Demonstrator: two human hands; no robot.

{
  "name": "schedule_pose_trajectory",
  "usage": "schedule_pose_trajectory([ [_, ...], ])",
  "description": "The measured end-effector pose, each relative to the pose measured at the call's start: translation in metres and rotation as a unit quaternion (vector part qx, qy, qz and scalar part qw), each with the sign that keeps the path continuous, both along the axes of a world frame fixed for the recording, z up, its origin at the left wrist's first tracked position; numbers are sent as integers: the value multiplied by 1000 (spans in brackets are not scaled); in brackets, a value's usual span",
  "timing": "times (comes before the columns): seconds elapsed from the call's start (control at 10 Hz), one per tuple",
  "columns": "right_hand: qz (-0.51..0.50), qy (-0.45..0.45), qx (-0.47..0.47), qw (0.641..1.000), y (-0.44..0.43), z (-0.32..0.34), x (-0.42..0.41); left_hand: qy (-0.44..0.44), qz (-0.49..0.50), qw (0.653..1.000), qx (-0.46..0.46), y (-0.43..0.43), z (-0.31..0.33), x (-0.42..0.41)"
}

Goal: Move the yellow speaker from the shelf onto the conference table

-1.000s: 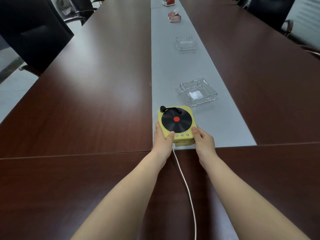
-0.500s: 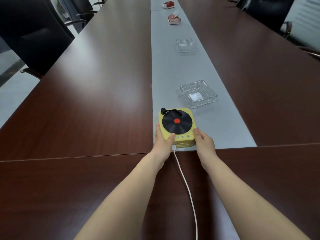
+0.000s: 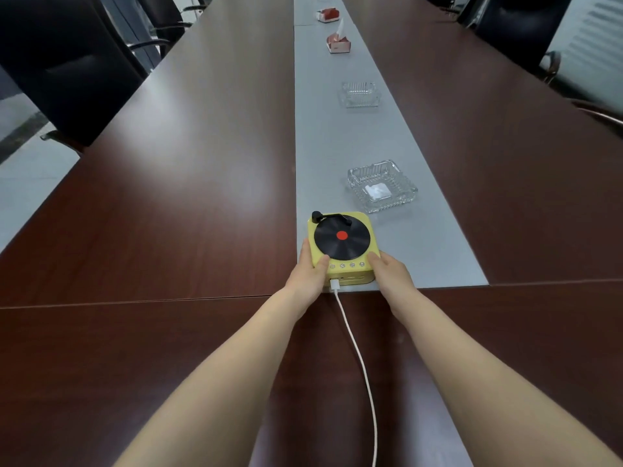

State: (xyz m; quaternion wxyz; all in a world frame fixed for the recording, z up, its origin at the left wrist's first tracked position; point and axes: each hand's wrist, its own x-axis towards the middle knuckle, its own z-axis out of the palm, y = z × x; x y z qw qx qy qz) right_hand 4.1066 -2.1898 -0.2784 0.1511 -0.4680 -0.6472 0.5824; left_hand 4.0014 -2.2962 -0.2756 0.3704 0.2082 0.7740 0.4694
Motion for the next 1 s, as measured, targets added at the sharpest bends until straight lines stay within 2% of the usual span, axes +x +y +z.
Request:
schedule_pose_trajectory([
  [0.1, 31, -71, 40, 996, -2, 2, 2, 32, -34, 998, -44, -8, 7, -3],
  [0.3, 68, -162, 9, 984, -8, 22, 4, 83, -88, 983, -138, -28, 30, 1],
  [0.5, 85, -166, -31, 982, -28, 49, 16, 76, -101, 980, -156, -46, 53, 22],
  [0.8, 109, -139, -26, 984, -60, 92, 55, 60, -59, 996, -34, -84, 95, 69],
  [1.0, 116, -75, -34, 990, -103, 124, 80, 59, -7, 997, 55, -120, 125, 97],
])
